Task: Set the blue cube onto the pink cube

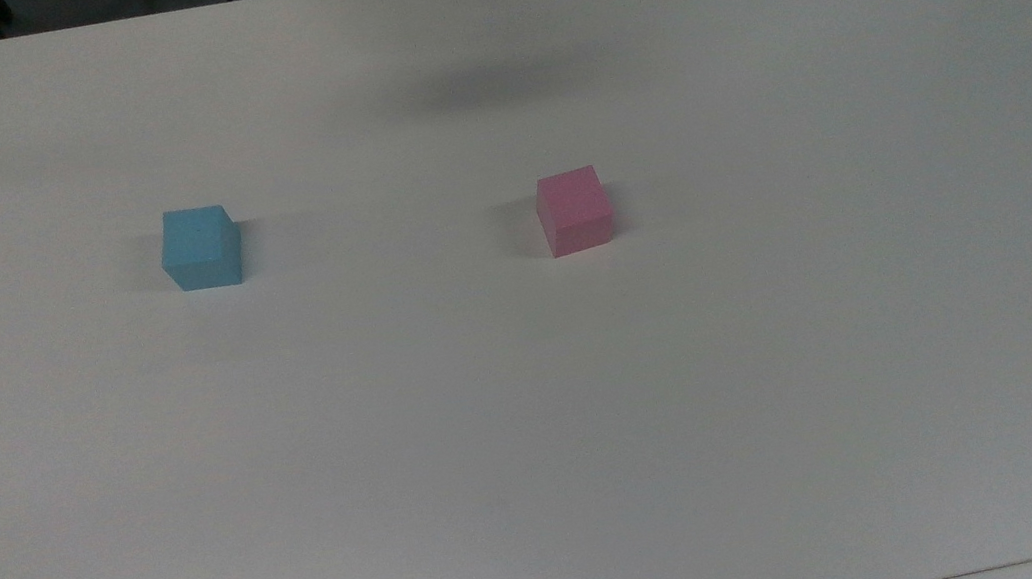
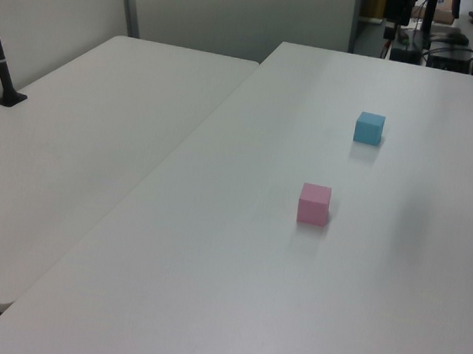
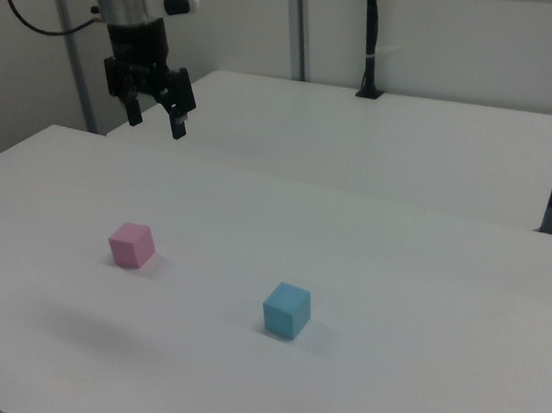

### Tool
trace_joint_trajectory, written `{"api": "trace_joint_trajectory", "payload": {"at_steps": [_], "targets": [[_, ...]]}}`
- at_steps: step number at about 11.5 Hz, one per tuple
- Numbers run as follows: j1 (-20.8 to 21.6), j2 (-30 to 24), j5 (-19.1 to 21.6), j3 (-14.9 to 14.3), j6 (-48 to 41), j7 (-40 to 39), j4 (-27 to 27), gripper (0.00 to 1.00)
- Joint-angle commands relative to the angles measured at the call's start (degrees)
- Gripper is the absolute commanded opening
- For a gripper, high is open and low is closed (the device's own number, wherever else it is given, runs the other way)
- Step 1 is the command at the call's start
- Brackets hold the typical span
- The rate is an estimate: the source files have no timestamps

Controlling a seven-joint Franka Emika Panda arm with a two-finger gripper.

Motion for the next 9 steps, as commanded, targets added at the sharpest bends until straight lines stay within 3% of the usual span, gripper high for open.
{"api": "trace_joint_trajectory", "payload": {"at_steps": [1,7,9], "targets": [[0.71,-0.52,0.46,-0.2,-1.06,1.25,-0.39,1.0],[0.62,-0.61,0.46,-0.2,-1.15,0.9,-0.48,1.0],[-0.69,-0.52,0.02,-0.54,-1.23,-2.85,-0.48,1.0]]}}
